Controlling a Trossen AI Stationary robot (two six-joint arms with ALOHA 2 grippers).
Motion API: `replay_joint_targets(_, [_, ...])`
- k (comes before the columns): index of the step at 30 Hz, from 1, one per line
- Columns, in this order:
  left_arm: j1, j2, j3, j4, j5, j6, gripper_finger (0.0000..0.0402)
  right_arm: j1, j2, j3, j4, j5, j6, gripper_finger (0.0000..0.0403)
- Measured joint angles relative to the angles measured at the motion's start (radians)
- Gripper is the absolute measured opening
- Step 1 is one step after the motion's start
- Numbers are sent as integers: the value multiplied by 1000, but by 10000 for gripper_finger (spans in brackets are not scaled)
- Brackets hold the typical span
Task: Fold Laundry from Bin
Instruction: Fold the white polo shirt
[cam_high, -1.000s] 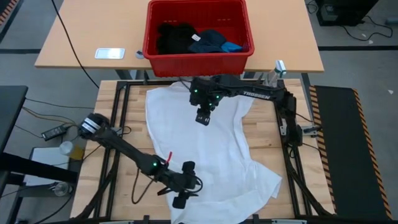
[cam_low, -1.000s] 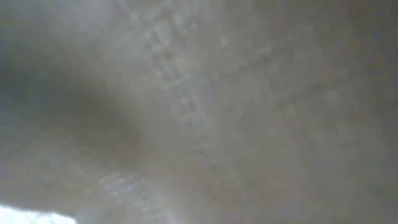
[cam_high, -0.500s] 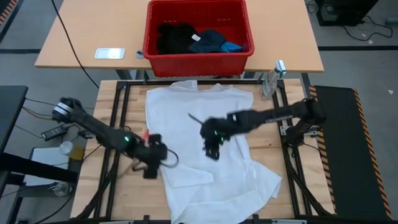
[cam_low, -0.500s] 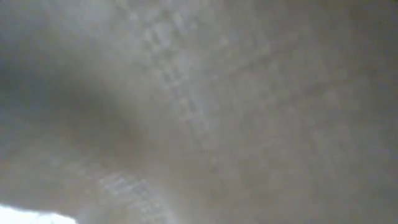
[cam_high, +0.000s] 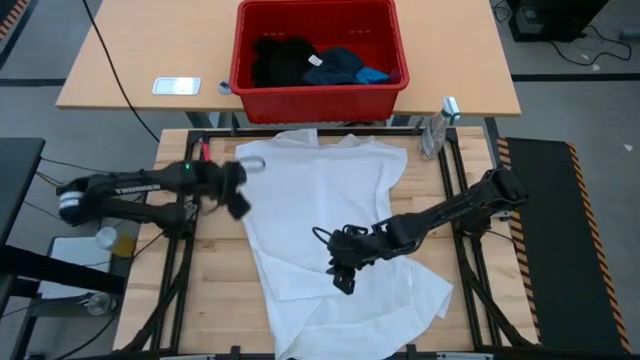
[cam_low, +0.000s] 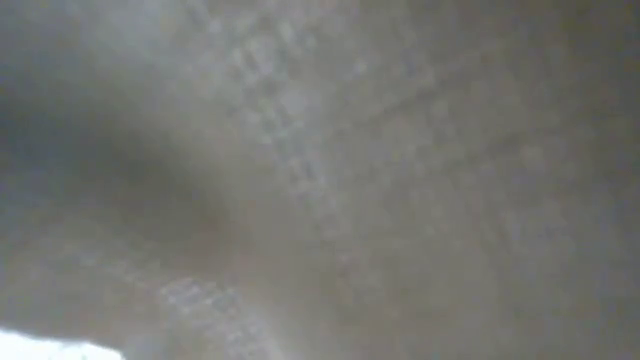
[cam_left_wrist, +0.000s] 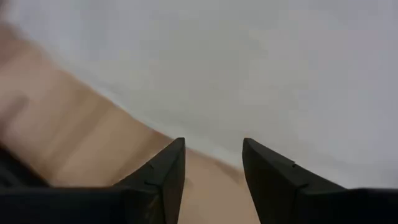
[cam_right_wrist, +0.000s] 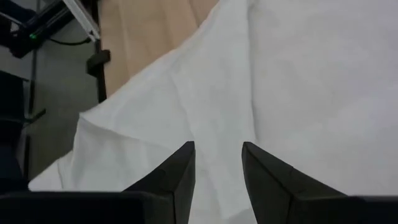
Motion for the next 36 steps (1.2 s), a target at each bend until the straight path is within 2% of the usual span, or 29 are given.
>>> replay_joint_targets(6, [363, 28, -8, 237, 40, 97, 160, -8, 0, 0, 35, 10, 1, 139])
replay_joint_targets(11, [552, 139, -5, 356, 133, 73, 160, -21, 1, 0, 37, 16, 22, 139])
replay_joint_targets(19, [633, 352, 44, 398, 116, -20, 179, -50, 1, 0, 38, 17, 23, 139])
replay_joint_targets(26, [661, 447, 70, 474, 108, -34, 217, -78, 1, 0, 32, 17, 23, 139])
replay_joint_targets(36, [692, 552, 106, 536, 86, 34, 202, -84, 1, 0, 33, 21, 60, 139])
